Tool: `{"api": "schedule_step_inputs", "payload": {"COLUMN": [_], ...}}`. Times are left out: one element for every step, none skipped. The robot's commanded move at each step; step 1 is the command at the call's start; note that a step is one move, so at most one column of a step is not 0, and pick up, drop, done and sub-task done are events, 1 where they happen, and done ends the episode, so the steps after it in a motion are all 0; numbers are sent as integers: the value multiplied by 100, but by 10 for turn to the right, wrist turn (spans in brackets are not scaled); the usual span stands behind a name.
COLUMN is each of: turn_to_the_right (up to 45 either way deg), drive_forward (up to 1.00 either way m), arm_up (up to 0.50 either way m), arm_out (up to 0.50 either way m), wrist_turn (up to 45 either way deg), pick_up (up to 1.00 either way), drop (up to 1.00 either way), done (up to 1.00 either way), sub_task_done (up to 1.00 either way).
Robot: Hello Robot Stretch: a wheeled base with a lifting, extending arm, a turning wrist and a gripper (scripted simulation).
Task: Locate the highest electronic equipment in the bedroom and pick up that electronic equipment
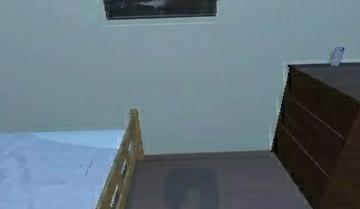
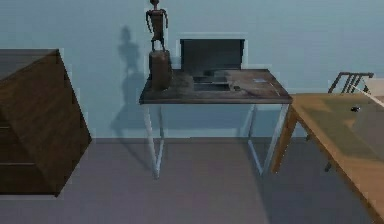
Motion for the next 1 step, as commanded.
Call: {"api": "schedule_step_inputs", "payload": {"turn_to_the_right": [0], "drive_forward": [15], "arm_up": [0], "arm_out": [0], "wrist_turn": [0], "pick_up": [0], "drop": [0], "done": [0], "sub_task_done": [0]}}
